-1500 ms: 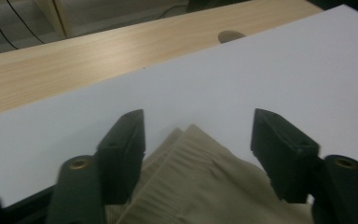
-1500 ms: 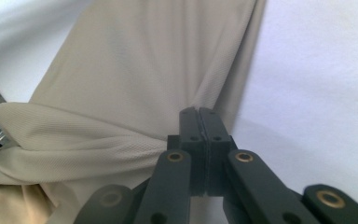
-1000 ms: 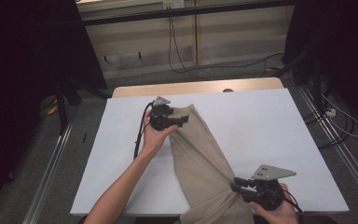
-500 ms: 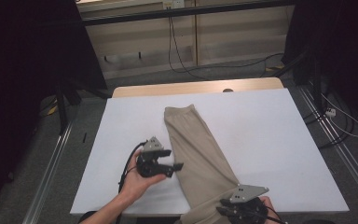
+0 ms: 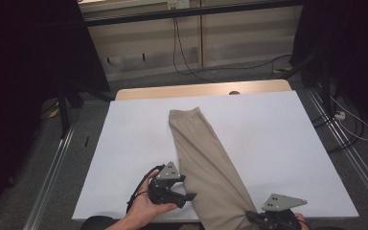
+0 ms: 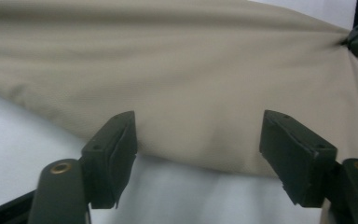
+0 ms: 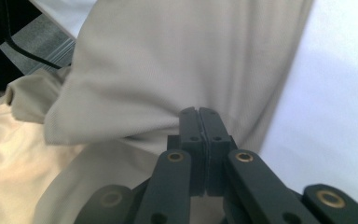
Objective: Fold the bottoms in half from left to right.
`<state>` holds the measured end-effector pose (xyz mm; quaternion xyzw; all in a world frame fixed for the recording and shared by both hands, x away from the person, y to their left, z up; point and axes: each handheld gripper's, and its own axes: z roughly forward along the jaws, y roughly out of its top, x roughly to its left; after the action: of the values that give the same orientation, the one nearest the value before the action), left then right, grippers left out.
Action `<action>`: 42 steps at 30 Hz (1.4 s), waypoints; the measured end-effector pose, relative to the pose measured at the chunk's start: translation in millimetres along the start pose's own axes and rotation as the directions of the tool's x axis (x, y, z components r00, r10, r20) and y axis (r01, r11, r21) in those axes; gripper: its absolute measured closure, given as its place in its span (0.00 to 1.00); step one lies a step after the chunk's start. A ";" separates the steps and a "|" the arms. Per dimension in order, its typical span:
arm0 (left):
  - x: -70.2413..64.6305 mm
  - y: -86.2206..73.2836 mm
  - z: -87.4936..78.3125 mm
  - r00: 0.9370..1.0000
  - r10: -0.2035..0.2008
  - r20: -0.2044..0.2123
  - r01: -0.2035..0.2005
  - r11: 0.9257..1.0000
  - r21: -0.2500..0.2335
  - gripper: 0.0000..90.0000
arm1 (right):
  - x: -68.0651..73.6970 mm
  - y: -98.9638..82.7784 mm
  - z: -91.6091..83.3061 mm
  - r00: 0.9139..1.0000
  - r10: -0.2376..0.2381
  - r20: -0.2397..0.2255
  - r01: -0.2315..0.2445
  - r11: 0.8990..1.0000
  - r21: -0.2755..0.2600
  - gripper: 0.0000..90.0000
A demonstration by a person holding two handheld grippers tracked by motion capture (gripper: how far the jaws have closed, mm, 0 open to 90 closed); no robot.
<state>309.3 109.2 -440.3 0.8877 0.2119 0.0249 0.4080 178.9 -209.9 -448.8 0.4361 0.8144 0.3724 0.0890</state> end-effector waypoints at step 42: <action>-37.5 6.2 21.8 0.980 0.144 0.138 -0.160 0.982 0.106 0.99 | -38.9 57.5 49.2 0.997 -0.044 0.070 0.043 0.999 0.009 0.98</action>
<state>282.2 75.2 -445.3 0.9233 0.1175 -0.0141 0.3655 262.6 -194.4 -451.2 0.4314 0.8215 0.3517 0.1240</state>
